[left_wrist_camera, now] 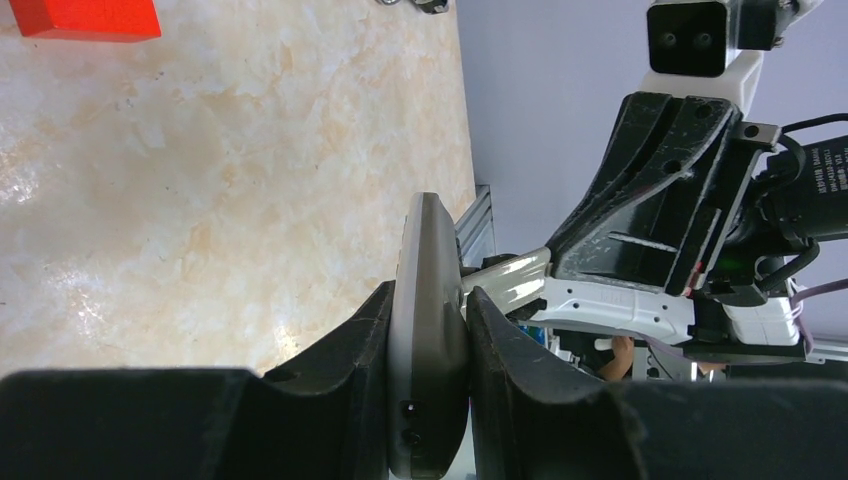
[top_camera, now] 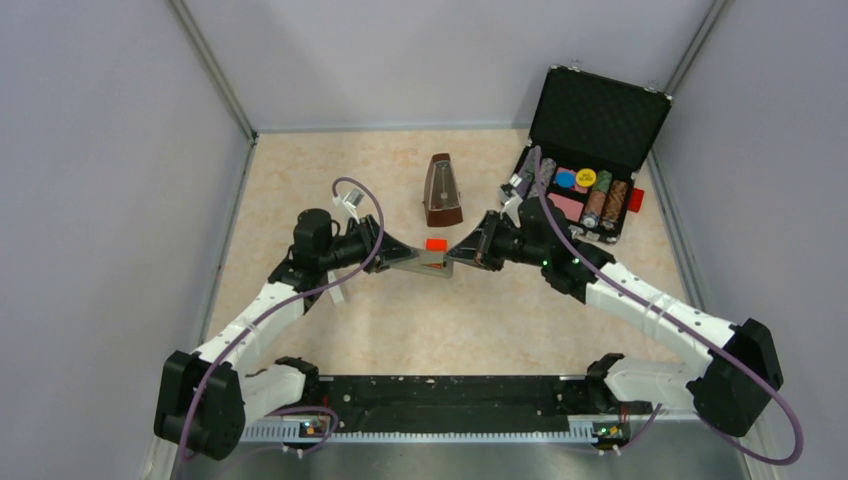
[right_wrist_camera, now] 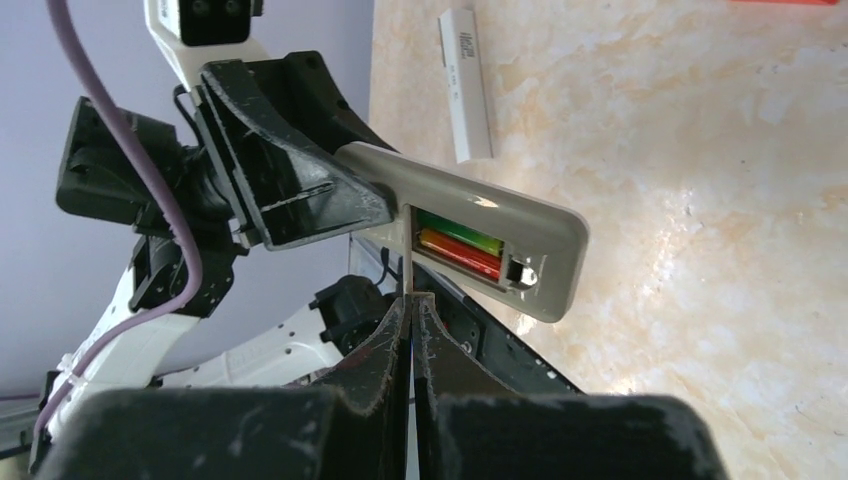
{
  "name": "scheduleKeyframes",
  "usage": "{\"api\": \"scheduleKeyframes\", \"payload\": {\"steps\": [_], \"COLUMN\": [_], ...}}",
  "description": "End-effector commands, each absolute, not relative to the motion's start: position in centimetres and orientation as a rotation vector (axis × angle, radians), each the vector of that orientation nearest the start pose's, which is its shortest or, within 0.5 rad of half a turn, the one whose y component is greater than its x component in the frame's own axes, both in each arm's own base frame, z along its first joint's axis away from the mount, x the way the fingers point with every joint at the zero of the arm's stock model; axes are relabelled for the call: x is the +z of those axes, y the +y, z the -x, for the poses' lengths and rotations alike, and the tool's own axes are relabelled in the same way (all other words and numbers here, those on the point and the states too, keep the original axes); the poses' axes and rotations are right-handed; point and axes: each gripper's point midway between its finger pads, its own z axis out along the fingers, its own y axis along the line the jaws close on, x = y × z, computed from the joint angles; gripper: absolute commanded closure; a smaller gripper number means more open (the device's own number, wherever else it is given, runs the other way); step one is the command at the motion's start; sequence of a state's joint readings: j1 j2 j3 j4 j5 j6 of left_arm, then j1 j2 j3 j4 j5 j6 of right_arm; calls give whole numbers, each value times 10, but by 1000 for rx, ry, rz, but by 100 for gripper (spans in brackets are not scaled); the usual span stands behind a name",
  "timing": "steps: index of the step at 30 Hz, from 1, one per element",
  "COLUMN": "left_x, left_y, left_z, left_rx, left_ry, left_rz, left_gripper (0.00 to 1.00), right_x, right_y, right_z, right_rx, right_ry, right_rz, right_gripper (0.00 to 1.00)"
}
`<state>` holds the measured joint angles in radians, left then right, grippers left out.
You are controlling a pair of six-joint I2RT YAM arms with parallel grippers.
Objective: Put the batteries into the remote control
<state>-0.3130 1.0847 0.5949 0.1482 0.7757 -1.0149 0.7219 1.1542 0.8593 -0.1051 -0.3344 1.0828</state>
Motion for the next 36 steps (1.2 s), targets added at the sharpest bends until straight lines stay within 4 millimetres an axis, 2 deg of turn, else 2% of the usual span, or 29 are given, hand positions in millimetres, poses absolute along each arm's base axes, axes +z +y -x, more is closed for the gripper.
{"api": "scheduleKeyframes", "payload": {"steps": [1, 10, 18, 29, 36], "left_x": [248, 255, 254, 255, 251], "left_y": [-241, -241, -241, -243, -244], "left_z": [-234, -235, -235, -229, -225], "left_rx": [-1673, -1697, -1697, -1698, -1692], "left_ry": [2026, 1997, 2000, 1982, 2005], "left_rz": [37, 66, 64, -60, -127], "left_gripper": [100, 100, 100, 100, 100], "right_x": [231, 223, 231, 241, 238], "right_y": [310, 307, 305, 314, 317], "right_z": [-216, -215, -220, -223, -221], "right_rx": [1359, 1347, 1360, 1379, 1362], "right_ry": [2315, 2343, 2294, 2273, 2299], "right_rz": [-187, -259, -278, -160, -71], "right_gripper": [100, 100, 100, 97, 97]}}
